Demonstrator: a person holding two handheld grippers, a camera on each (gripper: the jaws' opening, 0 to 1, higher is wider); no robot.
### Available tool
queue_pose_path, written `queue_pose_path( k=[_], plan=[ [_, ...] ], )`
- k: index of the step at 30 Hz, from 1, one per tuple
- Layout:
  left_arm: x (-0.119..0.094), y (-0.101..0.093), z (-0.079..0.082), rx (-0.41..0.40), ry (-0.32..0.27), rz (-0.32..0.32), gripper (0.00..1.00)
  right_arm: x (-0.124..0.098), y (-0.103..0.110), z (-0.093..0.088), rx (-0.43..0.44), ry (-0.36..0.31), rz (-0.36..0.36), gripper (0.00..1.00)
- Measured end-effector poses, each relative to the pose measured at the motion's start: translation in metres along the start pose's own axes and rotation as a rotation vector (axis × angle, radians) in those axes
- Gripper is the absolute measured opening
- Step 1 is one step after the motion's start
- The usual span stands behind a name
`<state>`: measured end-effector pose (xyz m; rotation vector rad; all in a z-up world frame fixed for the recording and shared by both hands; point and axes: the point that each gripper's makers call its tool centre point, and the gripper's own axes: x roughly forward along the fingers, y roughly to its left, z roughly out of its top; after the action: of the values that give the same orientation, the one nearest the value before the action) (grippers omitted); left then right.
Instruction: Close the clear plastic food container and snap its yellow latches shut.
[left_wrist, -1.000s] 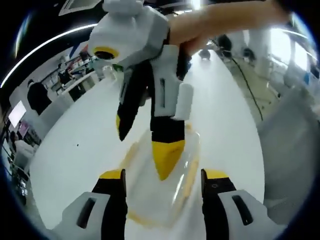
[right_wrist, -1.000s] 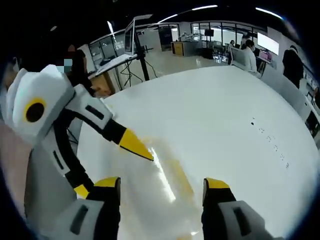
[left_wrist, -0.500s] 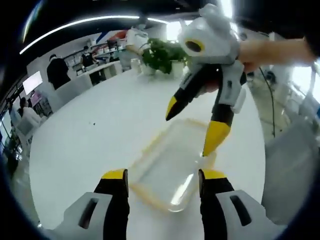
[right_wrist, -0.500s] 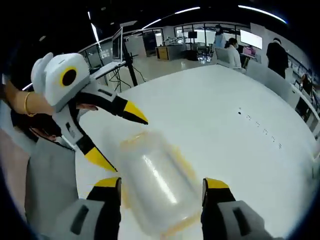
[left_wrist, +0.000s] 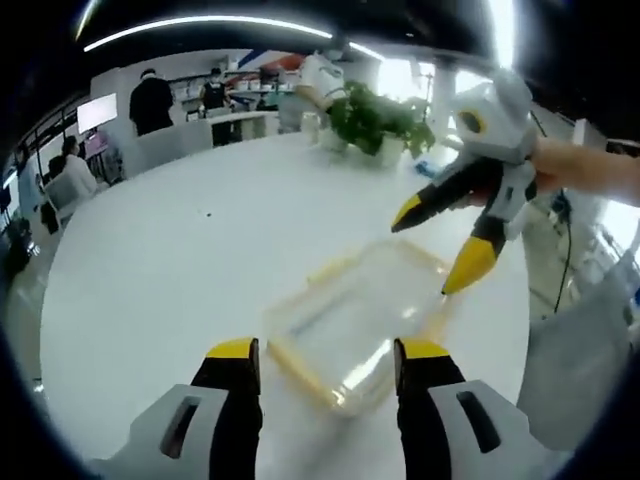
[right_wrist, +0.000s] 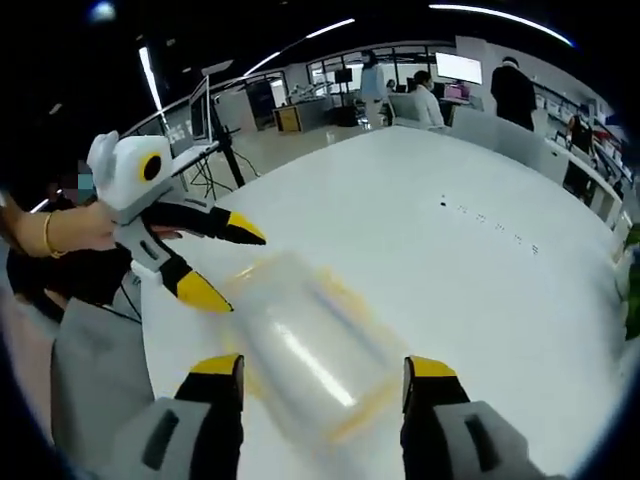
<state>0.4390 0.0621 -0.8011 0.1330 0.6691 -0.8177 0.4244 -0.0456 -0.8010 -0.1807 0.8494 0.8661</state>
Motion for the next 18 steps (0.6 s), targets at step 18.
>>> queue_pose_path(
  k=[18],
  plan=[
    [0.0, 0.011, -0.013, -0.157, 0.02, 0.037, 0.49, -0.003, -0.014, -0.027, 0.118, 0.044, -0.086, 0.58]
  ],
)
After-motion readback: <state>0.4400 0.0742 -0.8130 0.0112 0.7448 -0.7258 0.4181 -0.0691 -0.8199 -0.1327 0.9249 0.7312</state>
